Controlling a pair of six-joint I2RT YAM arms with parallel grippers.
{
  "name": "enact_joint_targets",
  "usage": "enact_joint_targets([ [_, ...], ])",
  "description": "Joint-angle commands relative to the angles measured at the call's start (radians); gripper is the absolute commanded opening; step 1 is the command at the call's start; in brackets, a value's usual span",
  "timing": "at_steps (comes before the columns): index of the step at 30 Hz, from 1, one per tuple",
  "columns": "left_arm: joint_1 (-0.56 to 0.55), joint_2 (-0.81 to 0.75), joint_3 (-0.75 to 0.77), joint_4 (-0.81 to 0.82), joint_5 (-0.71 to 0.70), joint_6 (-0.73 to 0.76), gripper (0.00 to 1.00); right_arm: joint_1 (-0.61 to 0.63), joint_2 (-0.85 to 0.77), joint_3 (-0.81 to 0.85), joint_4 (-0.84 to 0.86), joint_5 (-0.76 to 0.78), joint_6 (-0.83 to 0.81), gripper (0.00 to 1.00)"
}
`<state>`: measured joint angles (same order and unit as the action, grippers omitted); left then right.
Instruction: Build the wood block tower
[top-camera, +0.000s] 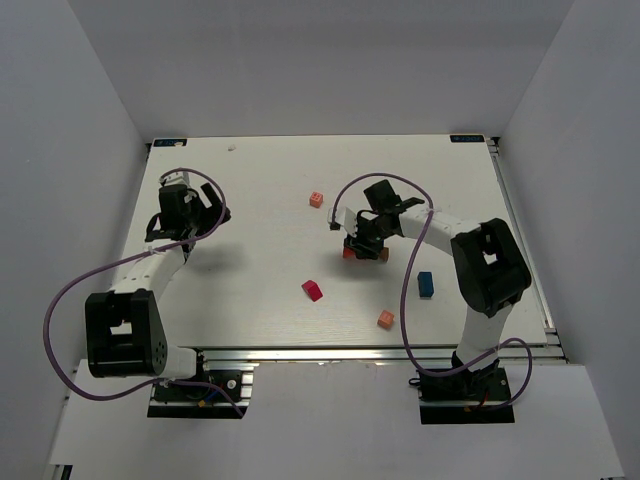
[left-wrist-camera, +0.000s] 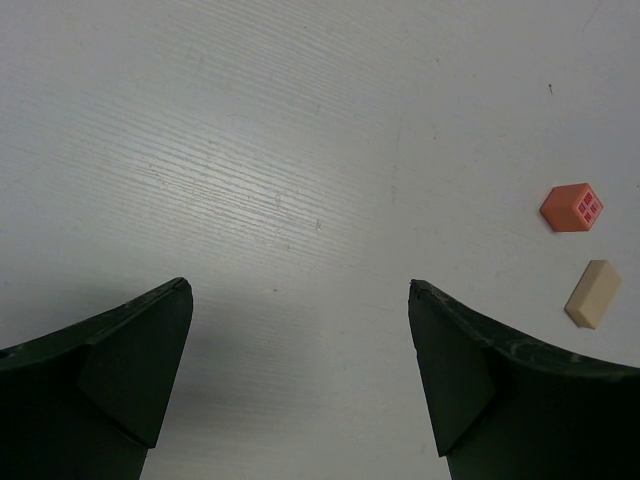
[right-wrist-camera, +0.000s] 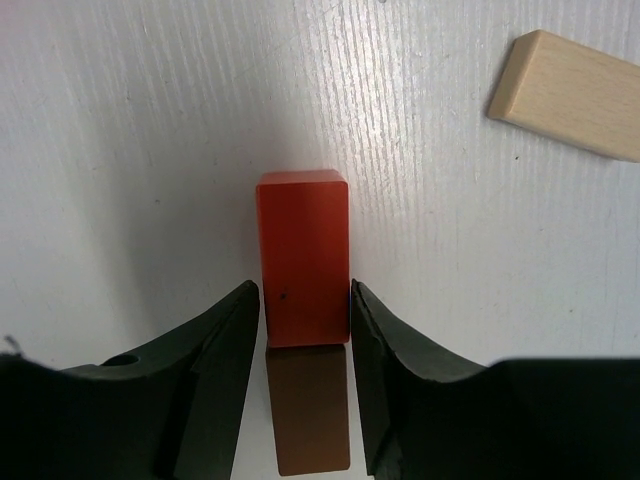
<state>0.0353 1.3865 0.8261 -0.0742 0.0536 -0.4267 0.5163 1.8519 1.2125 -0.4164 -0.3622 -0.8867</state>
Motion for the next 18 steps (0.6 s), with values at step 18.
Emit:
enact_joint_targets([
  [18, -0.015, 0.002, 0.028, 0.005, 0.009, 0.011, 0.98, -0.006, -0.051, -0.014, 0.016, 0.017, 0.003, 0.45],
])
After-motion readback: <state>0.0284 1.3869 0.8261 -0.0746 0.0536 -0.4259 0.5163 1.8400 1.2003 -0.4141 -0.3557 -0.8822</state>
